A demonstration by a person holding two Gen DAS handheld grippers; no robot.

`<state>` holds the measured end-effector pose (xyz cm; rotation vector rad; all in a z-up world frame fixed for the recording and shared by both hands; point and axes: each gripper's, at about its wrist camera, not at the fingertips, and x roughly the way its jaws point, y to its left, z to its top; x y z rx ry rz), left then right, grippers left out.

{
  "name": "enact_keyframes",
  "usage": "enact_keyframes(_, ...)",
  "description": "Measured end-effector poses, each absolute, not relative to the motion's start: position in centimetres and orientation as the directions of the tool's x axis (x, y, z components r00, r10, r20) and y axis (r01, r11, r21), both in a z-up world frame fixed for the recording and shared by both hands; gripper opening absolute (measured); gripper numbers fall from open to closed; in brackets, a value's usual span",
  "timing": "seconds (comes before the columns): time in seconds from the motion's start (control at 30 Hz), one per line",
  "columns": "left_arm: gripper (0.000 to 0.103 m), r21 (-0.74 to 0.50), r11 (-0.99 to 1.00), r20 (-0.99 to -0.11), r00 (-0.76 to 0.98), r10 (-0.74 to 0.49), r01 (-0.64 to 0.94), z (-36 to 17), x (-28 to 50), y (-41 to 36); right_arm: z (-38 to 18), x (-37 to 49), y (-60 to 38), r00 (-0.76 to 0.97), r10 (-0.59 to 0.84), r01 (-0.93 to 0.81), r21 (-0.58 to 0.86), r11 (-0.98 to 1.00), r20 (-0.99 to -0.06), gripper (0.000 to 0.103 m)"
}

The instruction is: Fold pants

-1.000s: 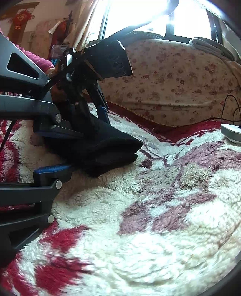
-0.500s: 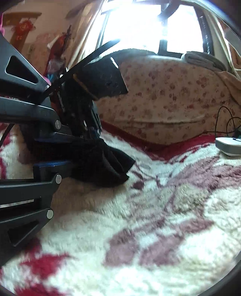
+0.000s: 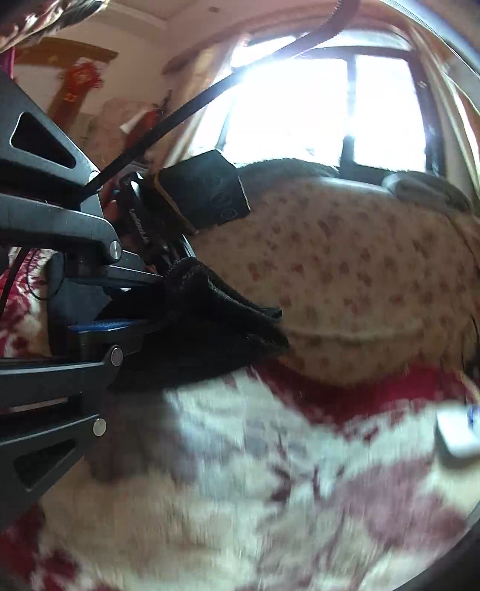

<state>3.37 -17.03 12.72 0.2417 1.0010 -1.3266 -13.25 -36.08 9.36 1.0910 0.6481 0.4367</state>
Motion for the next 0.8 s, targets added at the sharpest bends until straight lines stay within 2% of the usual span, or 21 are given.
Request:
enact_keyframes(0.37, 0.013, -0.441, 0.405, -0.667, 0.009, -0.745, 0.801, 13.1, 2.8, -6.4, 11.0, -10.1, -25.7, 0.583, 0.762, -0.136, 0.891, 0.434, -0.282, 0.014)
enact_keyframes(0.8, 0.013, -0.483, 0.642, -0.707, 0.167, -0.687, 0.596, 8.2, 2.6, 6.2, 5.3, -6.8, -16.3, 0.382, 0.845, -0.114, 0.888, 0.444, -0.374, 0.014)
